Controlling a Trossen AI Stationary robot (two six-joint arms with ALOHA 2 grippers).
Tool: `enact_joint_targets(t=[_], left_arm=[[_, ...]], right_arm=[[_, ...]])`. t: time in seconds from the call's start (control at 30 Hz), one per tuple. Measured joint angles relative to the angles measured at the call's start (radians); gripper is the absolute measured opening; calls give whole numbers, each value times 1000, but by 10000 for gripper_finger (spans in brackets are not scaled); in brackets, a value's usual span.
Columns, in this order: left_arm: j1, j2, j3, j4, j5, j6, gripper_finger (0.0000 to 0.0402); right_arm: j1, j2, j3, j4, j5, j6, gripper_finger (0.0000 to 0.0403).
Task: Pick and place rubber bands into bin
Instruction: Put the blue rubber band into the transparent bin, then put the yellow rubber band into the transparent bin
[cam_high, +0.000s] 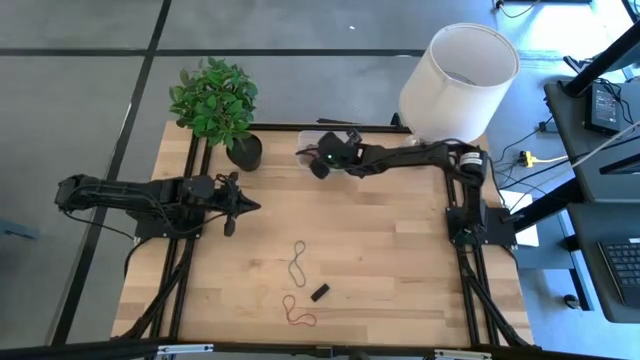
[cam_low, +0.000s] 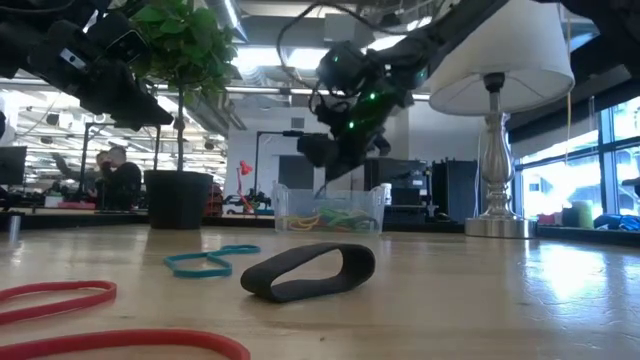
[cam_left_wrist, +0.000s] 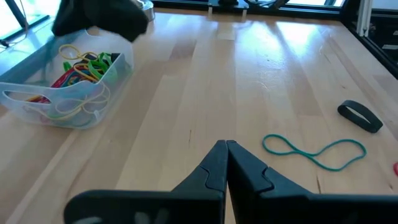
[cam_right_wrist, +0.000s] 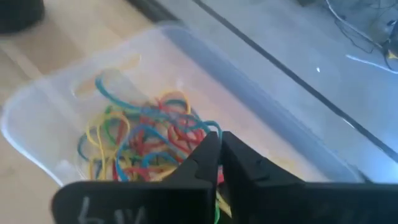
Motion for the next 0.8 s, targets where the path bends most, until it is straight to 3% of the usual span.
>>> enact_joint_targets(t=[0.37,0.67,0.8], left_arm=[[-1,0,0,0,4,0,2],[-1,0,0,0,5,0,2],[-2,0,1,0,8,-3,2]], right_arm=[[-1,19,0,-49,1,79,99],[0,-31,0,-58,0,82,186],[15,-85,0,-85,0,132,205]])
